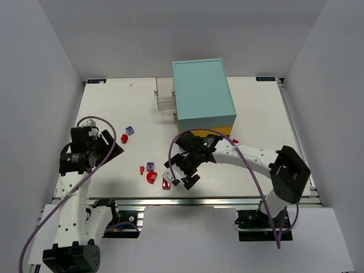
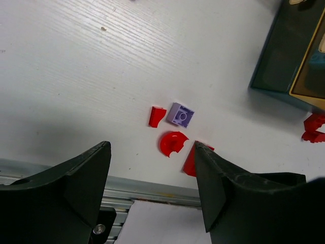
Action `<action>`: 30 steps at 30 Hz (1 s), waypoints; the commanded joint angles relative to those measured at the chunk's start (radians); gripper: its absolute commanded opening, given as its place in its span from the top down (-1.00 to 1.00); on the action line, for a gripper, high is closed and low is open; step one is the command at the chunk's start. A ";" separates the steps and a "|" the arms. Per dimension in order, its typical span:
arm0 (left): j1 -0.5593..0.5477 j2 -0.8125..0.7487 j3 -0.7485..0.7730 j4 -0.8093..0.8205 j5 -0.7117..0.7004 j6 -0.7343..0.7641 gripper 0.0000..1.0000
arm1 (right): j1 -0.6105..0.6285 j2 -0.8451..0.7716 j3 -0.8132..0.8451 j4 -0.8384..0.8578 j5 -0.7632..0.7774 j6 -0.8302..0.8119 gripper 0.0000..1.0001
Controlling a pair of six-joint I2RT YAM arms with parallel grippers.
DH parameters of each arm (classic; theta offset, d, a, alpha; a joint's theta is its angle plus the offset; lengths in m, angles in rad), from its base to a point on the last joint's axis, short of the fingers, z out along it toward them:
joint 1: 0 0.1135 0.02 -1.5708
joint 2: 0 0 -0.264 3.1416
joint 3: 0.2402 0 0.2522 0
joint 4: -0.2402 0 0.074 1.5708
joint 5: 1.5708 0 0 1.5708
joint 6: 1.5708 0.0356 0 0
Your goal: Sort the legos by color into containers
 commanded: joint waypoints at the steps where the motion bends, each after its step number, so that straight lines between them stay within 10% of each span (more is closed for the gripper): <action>1: -0.003 -0.038 -0.013 -0.043 -0.041 -0.008 -0.53 | 0.027 0.049 0.062 -0.007 0.024 -0.132 -0.69; 30: -0.003 -0.083 -0.085 -0.053 -0.081 -0.010 -0.59 | 0.087 0.363 0.279 -0.128 0.150 -0.428 -0.61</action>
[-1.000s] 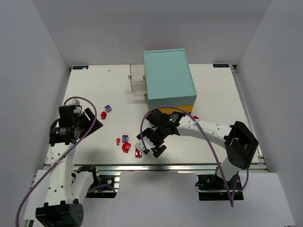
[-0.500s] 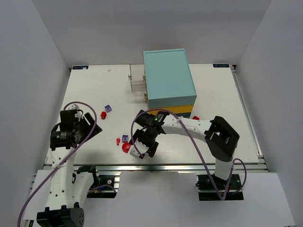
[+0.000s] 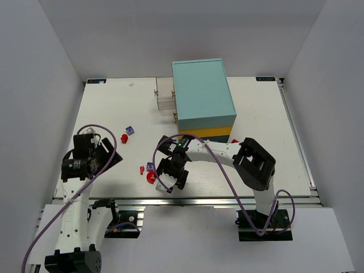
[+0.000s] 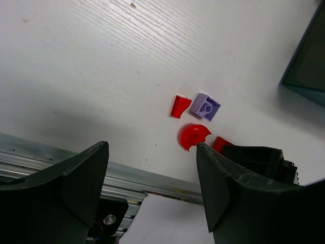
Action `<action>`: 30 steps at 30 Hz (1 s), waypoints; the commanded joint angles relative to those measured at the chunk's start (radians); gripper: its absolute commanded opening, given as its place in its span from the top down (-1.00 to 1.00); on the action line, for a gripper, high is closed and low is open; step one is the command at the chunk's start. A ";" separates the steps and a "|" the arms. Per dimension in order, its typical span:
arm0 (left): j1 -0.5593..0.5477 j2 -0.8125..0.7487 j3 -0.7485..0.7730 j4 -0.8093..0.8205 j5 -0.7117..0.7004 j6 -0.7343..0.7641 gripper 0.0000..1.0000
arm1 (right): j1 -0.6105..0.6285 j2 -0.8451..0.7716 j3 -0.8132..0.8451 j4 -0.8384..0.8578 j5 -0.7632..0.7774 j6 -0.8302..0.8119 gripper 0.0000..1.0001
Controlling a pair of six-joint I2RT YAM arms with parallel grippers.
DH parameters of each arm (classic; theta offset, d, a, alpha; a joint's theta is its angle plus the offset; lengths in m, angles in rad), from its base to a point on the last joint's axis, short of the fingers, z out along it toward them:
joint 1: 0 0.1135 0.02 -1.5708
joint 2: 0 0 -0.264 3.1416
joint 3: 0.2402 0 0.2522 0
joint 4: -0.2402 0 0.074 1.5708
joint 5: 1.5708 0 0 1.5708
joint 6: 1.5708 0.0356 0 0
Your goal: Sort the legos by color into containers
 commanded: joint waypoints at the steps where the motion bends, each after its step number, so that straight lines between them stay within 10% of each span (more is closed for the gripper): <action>1: -0.003 -0.013 -0.006 0.008 -0.006 0.001 -0.59 | 0.011 0.033 0.044 -0.014 0.009 -0.024 -0.61; 11: -0.003 -0.023 -0.031 0.013 0.006 -0.009 -0.59 | 0.017 0.107 0.105 -0.059 0.023 -0.039 -0.47; 21: -0.003 -0.008 -0.069 0.060 0.034 -0.028 -0.59 | 0.009 0.047 0.036 -0.140 0.032 -0.051 0.60; 30: -0.003 0.041 -0.088 0.111 0.047 -0.060 -0.59 | -0.040 -0.115 0.129 -0.148 -0.089 0.281 1.00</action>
